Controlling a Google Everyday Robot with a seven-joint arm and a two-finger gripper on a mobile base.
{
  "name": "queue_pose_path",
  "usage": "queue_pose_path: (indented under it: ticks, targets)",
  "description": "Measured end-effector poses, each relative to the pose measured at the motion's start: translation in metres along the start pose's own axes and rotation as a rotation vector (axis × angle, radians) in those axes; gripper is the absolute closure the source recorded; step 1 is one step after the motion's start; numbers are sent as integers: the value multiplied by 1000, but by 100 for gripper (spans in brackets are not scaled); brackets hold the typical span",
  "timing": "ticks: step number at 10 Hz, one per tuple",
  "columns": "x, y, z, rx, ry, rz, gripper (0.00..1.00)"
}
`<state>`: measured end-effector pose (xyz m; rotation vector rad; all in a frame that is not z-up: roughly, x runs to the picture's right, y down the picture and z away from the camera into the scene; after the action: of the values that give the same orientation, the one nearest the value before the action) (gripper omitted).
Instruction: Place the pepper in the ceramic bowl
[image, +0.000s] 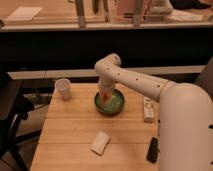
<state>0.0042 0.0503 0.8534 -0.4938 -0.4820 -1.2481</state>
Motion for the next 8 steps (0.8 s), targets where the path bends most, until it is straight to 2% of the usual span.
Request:
queue_pose_path:
  ticks: [8]
  targets:
    - [2, 3, 3, 4, -7, 13, 99]
